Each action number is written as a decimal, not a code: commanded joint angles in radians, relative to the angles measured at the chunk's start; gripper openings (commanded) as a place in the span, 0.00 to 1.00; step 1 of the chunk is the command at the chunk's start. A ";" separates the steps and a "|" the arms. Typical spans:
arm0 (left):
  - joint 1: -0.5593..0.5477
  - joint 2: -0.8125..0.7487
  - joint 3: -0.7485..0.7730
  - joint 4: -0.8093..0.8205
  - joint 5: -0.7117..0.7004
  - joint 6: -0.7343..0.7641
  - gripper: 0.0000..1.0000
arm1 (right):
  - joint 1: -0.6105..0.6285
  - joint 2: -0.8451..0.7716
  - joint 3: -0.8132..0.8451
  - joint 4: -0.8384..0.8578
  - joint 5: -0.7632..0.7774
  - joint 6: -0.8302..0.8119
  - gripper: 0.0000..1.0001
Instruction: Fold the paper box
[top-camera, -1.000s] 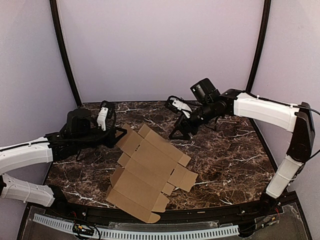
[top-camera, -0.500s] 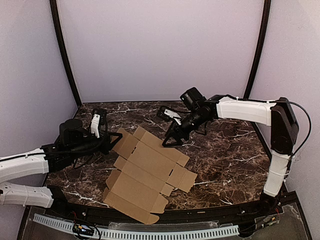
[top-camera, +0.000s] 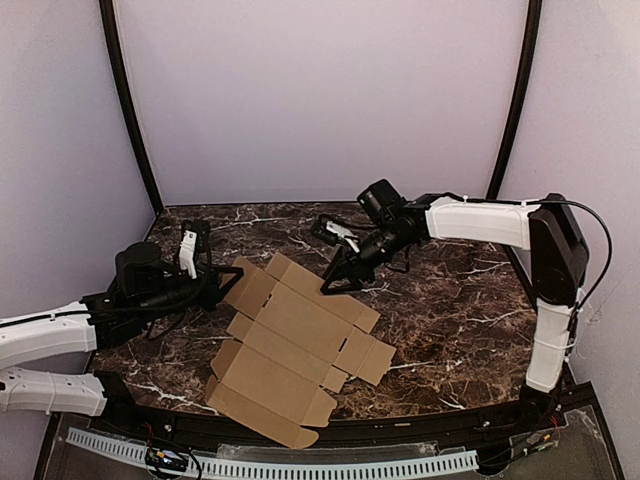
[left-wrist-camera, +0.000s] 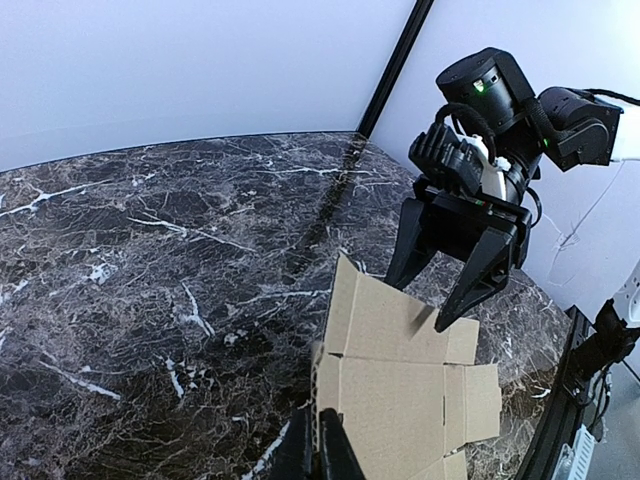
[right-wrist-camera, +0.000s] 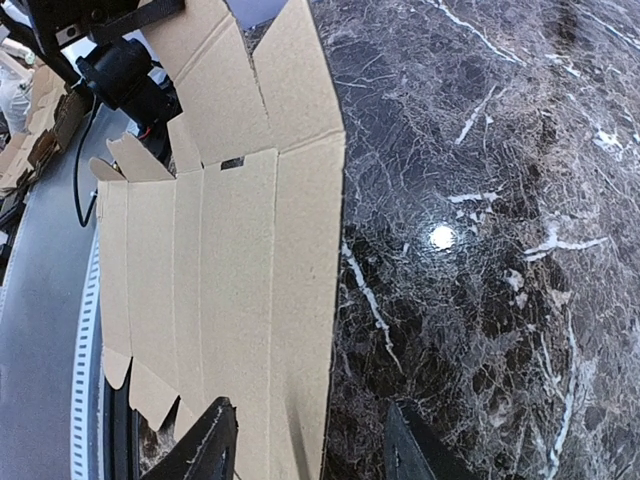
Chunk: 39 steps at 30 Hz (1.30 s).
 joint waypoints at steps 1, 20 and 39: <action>0.001 -0.015 -0.025 0.029 0.002 -0.018 0.01 | -0.007 0.030 0.014 0.017 -0.047 -0.008 0.46; 0.001 -0.027 -0.062 0.082 -0.055 -0.037 0.01 | 0.016 -0.012 -0.013 0.021 -0.007 -0.015 0.00; 0.001 -0.068 0.085 -0.154 -0.081 -0.091 0.60 | 0.110 -0.128 0.008 -0.061 0.563 0.015 0.00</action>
